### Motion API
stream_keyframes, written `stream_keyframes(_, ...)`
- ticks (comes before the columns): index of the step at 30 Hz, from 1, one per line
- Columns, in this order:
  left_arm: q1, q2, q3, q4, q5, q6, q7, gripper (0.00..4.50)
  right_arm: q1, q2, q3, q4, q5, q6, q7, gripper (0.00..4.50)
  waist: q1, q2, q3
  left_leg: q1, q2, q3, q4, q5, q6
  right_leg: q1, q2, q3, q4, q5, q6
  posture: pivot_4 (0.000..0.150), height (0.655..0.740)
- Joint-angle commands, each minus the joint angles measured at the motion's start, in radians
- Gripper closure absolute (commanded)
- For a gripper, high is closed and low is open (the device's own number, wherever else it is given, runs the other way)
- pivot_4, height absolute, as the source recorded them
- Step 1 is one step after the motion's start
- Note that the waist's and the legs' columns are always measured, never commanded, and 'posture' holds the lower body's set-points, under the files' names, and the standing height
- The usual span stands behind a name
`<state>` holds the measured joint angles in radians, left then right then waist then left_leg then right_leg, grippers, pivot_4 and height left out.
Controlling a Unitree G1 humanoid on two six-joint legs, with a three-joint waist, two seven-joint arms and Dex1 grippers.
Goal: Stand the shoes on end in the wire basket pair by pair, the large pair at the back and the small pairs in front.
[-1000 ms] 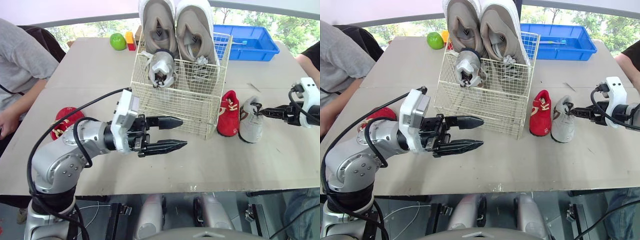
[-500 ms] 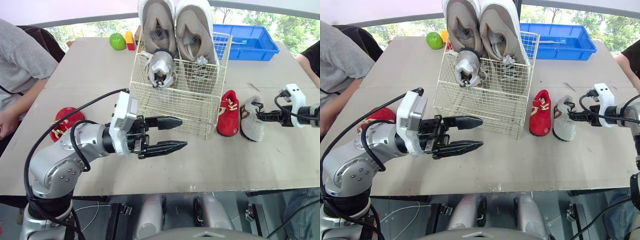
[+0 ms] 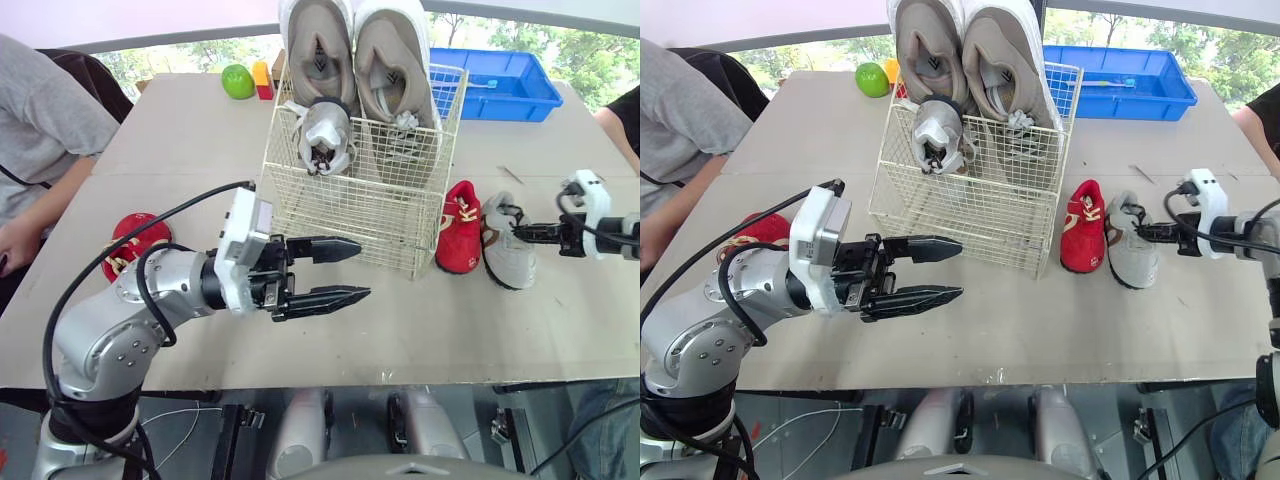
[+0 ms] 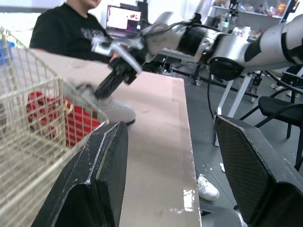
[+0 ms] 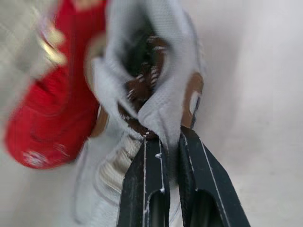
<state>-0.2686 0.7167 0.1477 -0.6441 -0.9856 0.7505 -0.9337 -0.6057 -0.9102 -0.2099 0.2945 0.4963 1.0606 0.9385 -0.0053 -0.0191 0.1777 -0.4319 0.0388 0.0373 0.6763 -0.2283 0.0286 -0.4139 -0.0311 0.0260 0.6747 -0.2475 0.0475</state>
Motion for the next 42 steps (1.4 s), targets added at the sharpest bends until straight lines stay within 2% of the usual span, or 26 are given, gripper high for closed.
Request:
stream_keyframes(1, -0.011, -0.022, 0.016, 0.015, -0.026, -0.025, 0.027, 1.31, 0.045, 0.087, -0.421, -0.449, 0.25, 0.116, -0.146, 4.48, -0.001, 0.0, 0.0, 0.001, 0.0, 0.0, -0.001, 0.0, 0.0, 0.0, 0.0, 0.0, 0.0, 0.0, 0.0, 0.15, 0.74)
stream_keyframes(3, -0.017, -0.039, 0.018, 0.03, -0.031, -0.027, 0.044, 1.31, 0.038, 0.211, -0.567, -0.656, 0.396, 0.169, -0.296, 4.48, -0.009, 0.001, 0.0, 0.002, 0.0, -0.003, -0.004, 0.0, 0.0, 0.0, 0.002, 0.001, -0.001, 0.0, 0.001, 0.15, 0.74)
stream_keyframes(5, -0.018, -0.048, 0.021, 0.041, -0.021, -0.035, 0.05, 1.31, -0.017, 0.362, -0.594, -0.792, 0.497, 0.111, -0.485, 4.48, -0.013, 0.0, -0.001, 0.003, 0.002, -0.004, -0.005, 0.0, 0.0, 0.0, 0.003, 0.0, 0.0, 0.0, 0.001, 0.15, 0.74)
stream_keyframes(8, -0.02, -0.065, 0.053, 0.066, -0.01, -0.057, 0.089, 1.31, -0.094, 0.572, -0.302, -1.03, 0.321, -0.024, -0.75, 4.48, -0.021, 0.0, -0.001, 0.005, 0.003, -0.005, -0.006, 0.0, -0.001, 0.0, 0.005, 0.0, 0.0, 0.0, 0.0, 0.15, 0.74)
stream_keyframes(10, -0.009, -0.079, 0.084, 0.072, 0.01, -0.088, 0.123, 1.31, -0.066, 0.63, -0.096, -1.064, 0.135, -0.134, -0.835, 4.48, -0.031, 0.002, -0.001, 0.007, 0.003, -0.004, -0.006, 0.0, -0.001, -0.001, 0.005, 0.003, 0.003, -0.001, 0.001, 0.15, 0.74)
stream_keyframes(13, 0.028, -0.079, 0.112, 0.058, 0.027, -0.122, 0.133, 1.31, -0.018, 0.672, 0.059, -1.045, -0.038, -0.283, -0.906, 4.48, -0.023, 0.001, -0.002, 0.004, 0.002, -0.005, -0.007, 0.001, -0.002, -0.003, 0.005, 0.001, 0.003, 0.0, -0.001, 0.15, 0.74)
stream_keyframes(17, 0.165, -0.048, 0.196, 0.007, 0.043, -0.178, 0.084, 1.31, 0.068, 0.686, 0.271, -0.963, -0.319, -0.546, -0.977, 4.48, -0.015, 0.001, -0.002, -0.001, 0.0, -0.001, -0.007, 0.001, -0.002, -0.005, -0.002, 0.003, -0.002, 0.0, 0.0, 0.15, 0.74)
stream_keyframes(21, 0.253, -0.032, 0.251, -0.004, 0.071, -0.232, 0.068, 1.31, 0.168, 0.691, 0.357, -0.916, -0.487, -0.696, -1.019, 4.48, -0.008, 0.0, -0.002, -0.001, 0.001, 0.0, -0.008, 0.003, -0.005, -0.005, -0.003, 0.003, -0.005, 0.0, 0.0, 0.15, 0.74)
stream_keyframes(29, 0.298, -0.037, 0.268, 0.008, 0.109, -0.295, 0.094, 1.31, 0.309, 0.776, 0.453, -0.786, -0.6, -0.866, -1.014, 4.48, -0.009, 0.0, -0.002, 0.002, 0.002, -0.001, -0.009, 0.001, -0.002, -0.003, -0.002, 0.002, -0.004, -0.002, -0.004, 0.15, 0.74)
stream_keyframes(35, 0.33, -0.04, 0.259, 0.021, 0.136, -0.323, 0.09, 1.31, 0.393, 0.831, 0.448, -0.693, -0.509, -0.87, -0.931, 4.48, -0.011, -0.003, -0.004, 0.003, 0.002, -0.001, -0.009, 0.001, -0.002, -0.003, -0.001, 0.002, -0.004, -0.002, -0.003, 0.15, 0.74)
stream_keyframes(38, 0.326, -0.039, 0.255, 0.028, 0.137, -0.325, 0.09, 1.31, 0.414, 0.849, 0.428, -0.7, -0.468, -0.875, -0.895, 3.6, -0.011, -0.006, -0.006, 0.006, 0.003, -0.002, -0.009, 0.001, -0.002, 0.0, -0.001, 0.002, -0.004, -0.002, -0.004, 0.15, 0.74)
stream_keyframes(42, 0.325, -0.036, 0.248, 0.043, 0.141, -0.325, 0.082, 1.31, 0.44, 0.833, 0.393, -0.771, -0.371, -0.8, -0.819, 1.91, -0.011, -0.006, -0.007, 0.011, 0.004, 0.0, -0.009, 0.001, -0.002, 0.004, -0.002, 0.002, -0.004, -0.002, -0.004, 0.15, 0.74)
